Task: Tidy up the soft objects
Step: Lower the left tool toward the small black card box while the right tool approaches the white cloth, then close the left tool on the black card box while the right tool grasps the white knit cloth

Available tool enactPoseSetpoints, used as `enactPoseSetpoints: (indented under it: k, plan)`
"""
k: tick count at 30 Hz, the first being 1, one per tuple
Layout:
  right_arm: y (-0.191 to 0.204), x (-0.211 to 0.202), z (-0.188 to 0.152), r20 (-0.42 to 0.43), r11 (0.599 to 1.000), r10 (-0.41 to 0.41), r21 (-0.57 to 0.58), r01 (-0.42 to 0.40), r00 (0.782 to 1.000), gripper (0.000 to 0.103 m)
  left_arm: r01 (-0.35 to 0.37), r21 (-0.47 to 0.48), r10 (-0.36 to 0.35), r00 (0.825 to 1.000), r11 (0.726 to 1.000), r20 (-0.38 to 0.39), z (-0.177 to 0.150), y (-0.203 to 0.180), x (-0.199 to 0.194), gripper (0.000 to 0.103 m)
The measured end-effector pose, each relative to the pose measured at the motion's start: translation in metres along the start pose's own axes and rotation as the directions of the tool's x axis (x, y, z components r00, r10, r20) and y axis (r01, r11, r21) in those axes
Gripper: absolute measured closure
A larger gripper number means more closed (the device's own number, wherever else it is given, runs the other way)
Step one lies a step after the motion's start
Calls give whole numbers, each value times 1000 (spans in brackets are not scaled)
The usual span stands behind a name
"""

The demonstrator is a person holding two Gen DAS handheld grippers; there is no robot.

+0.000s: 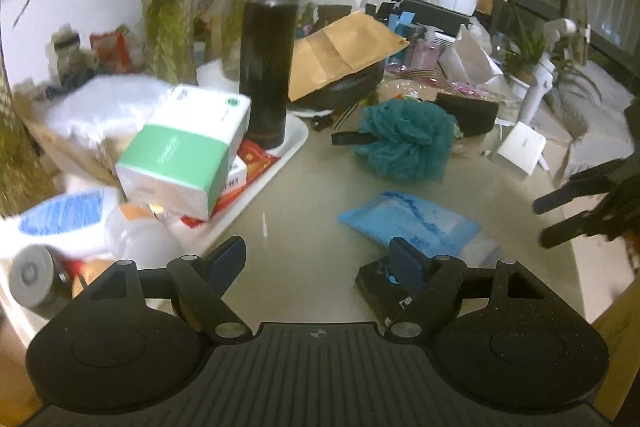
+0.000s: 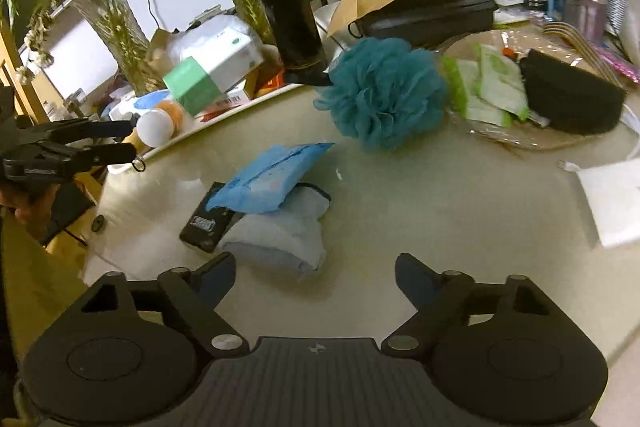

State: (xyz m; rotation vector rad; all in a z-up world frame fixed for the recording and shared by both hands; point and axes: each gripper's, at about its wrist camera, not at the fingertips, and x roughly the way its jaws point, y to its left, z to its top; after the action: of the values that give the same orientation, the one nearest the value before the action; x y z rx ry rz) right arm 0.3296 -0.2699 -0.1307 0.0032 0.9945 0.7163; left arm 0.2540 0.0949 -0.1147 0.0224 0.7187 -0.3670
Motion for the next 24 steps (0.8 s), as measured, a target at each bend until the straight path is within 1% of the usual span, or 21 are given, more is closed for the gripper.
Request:
enactPoseSetpoints:
  k: [2, 4, 7, 10, 11, 12, 13, 15, 18, 19, 21, 23, 24]
  plan:
    - [-3, 9, 2, 3, 1000, 30, 9, -30, 1000, 22, 0, -12, 0, 1000, 1000, -5, -2, 2, 2, 25]
    - [-3, 18, 4, -5, 998, 56, 7, -56, 998, 25, -26, 3, 26, 1000, 1000, -1, -2, 0, 2, 25]
    - [7, 29, 7, -46, 994, 74, -74, -77, 996, 25, -30, 1, 30, 1000, 1000, -8, -2, -1, 4, 25]
    - [15, 45, 5, -100, 985, 55, -157, -70, 993, 26, -33, 0, 33, 999, 999, -17, -2, -2, 7, 25]
    - [17, 51, 4, -117, 983, 24, -179, -44, 993, 29, -35, 1, 35, 999, 999, -19, -1, -3, 8, 25]
    - [17, 56, 4, -119, 981, -22, -196, -2, 993, 31, -35, 1, 35, 999, 999, -21, -1, -3, 8, 25]
    - [16, 58, 4, -118, 979, -50, -203, 25, 992, 29, -34, 0, 34, 999, 999, -23, -1, -3, 9, 25]
    - [10, 56, 7, -91, 980, -99, -183, 81, 991, 30, -39, -8, 39, 999, 999, -24, 0, -2, 10, 25]
    - [-2, 47, 12, -37, 969, -207, -144, 200, 978, 30, -51, -19, 51, 998, 999, -26, 0, -1, 10, 25]
    - [-5, 44, 12, -19, 969, -213, -132, 209, 977, 29, -53, -22, 53, 998, 998, -25, 1, 0, 10, 25]
    - [-9, 37, 13, 7, 976, -189, -107, 189, 982, 26, -58, -25, 58, 998, 998, -21, 2, 0, 10, 25]
    - [-8, 33, 15, 19, 987, -132, -93, 133, 991, 12, -66, -25, 66, 998, 997, -23, 2, -1, 10, 25]
    - [-5, 32, 16, 29, 991, -98, -93, 100, 995, 10, -67, -27, 66, 998, 997, -25, 3, -1, 11, 25]
